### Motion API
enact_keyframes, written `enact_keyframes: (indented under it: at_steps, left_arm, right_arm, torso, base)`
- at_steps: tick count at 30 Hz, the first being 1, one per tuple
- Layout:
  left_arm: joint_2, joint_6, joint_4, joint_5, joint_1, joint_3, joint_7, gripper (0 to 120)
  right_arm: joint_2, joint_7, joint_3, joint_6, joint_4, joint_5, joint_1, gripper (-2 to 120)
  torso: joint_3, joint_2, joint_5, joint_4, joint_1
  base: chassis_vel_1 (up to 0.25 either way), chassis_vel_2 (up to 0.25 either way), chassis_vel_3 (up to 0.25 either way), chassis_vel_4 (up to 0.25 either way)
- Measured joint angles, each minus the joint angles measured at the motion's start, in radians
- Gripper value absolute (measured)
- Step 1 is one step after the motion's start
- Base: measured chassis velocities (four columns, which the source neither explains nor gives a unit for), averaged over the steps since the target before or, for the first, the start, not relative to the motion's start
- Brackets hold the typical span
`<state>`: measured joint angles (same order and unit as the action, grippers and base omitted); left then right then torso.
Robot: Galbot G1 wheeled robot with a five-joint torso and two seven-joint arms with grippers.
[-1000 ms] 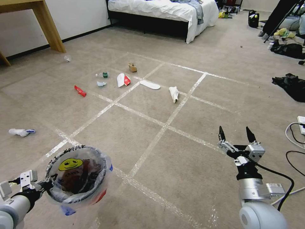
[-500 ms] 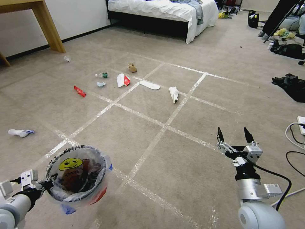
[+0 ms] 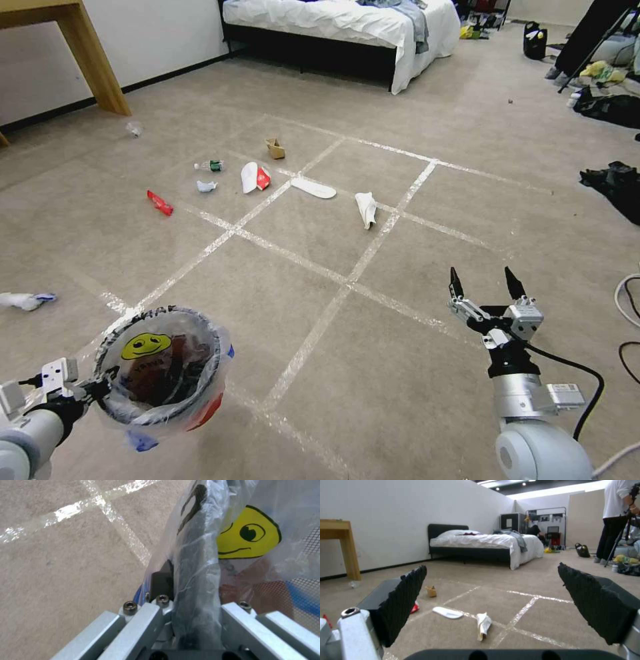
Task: Pick up the trash bin and place the garbage on the floor into it.
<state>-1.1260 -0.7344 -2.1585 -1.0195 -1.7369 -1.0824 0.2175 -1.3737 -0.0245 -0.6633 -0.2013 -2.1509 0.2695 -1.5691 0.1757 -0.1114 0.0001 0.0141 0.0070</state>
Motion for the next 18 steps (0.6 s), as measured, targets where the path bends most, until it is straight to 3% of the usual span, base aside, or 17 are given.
enact_keyframes:
  at_steps: [18]
  left_arm:
    - [-0.008, 0.005, 0.000, 0.005, -0.005, -0.004, -0.005, 1]
  right_arm:
    - [-0.006, -0.002, 0.001, 0.004, 0.004, -0.008, 0.001, 100]
  torso:
    - [0.000, 0.000, -0.0001, 0.0002, 0.000]
  base:
    - [-0.180, 0.177, 0.171, -0.174]
